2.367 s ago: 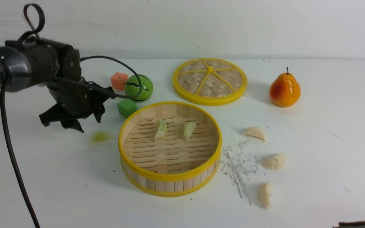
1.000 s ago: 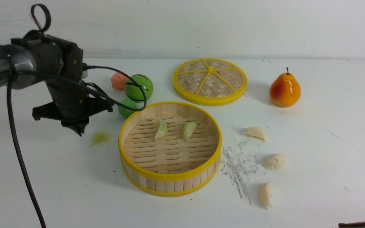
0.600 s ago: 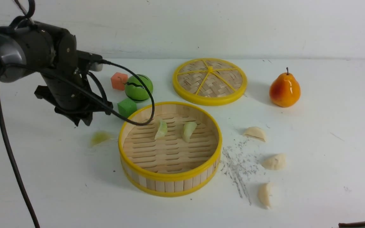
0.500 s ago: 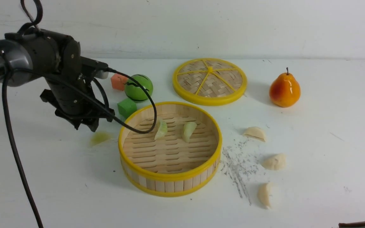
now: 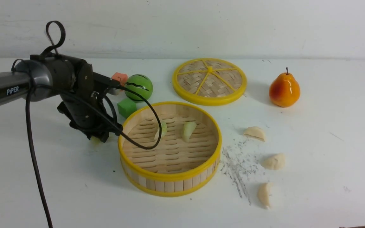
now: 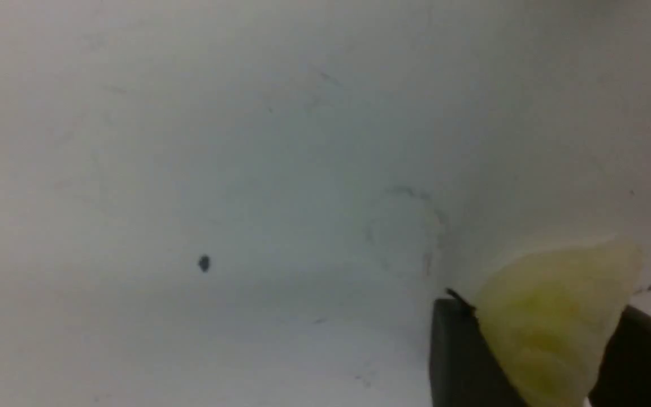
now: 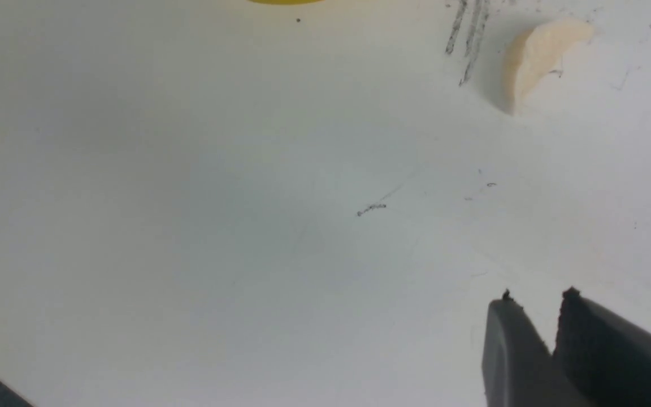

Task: Put the dumplings into the steamer on the white table.
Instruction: 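Reach for and grasp a dumpling on the table with the left gripper, then place the dumpling into the bamboo steamer basket with the left gripper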

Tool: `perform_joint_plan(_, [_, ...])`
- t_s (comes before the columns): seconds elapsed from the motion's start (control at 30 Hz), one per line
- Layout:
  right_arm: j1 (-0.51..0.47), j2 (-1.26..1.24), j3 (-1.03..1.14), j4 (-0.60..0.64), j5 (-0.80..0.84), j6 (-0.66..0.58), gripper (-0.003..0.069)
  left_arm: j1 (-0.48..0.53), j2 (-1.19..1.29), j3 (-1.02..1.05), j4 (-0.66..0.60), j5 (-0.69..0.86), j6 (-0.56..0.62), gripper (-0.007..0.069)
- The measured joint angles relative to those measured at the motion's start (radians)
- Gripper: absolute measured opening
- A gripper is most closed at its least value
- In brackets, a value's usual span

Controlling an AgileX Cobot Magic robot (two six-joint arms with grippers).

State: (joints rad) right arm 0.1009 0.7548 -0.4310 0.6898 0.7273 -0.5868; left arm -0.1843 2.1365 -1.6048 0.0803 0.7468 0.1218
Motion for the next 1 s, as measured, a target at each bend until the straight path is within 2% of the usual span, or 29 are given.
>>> perform_joint_plan(0.07, [0.000,0.000,0.000,-0.001,-0.007,0.000,0.0127,0.000,0.000,0.000,-0.017,0.006,-0.019,0.0204])
perform_joint_plan(0.1, [0.000,0.000,0.000,-0.001,-0.012,0.000,0.0127,0.000,0.000,0.000,-0.028,0.008,-0.039,0.0194])
perform_joint_plan(0.37, [0.000,0.000,0.000,-0.006,-0.019,0.000,0.0134,0.000,-0.013,0.001,-0.069,0.031,-0.256,0.0197])
perform_joint_plan(0.57, [0.000,0.000,0.000,-0.006,-0.019,0.000,0.0137,0.000,-0.111,-0.015,-0.118,0.061,-0.277,0.0197])
perform_joint_plan(0.6, [0.000,0.000,0.000,-0.006,-0.021,0.000,0.0136,-0.005,-0.155,-0.035,-0.162,0.068,-0.277,0.0197])
perform_joint_plan(0.73, [0.000,0.000,0.000,-0.006,-0.035,0.000,0.0136,-0.073,-0.231,-0.065,-0.232,0.072,-0.258,0.0197])
perform_joint_plan(0.87, [0.000,0.000,0.000,-0.006,-0.038,0.000,0.0136,-0.153,-0.213,-0.069,-0.206,0.076,-0.289,0.0197])
perform_joint_plan(1.0, [0.000,0.000,0.000,-0.006,-0.038,0.000,0.0140,-0.183,-0.133,-0.069,-0.105,0.083,-0.418,0.0197])
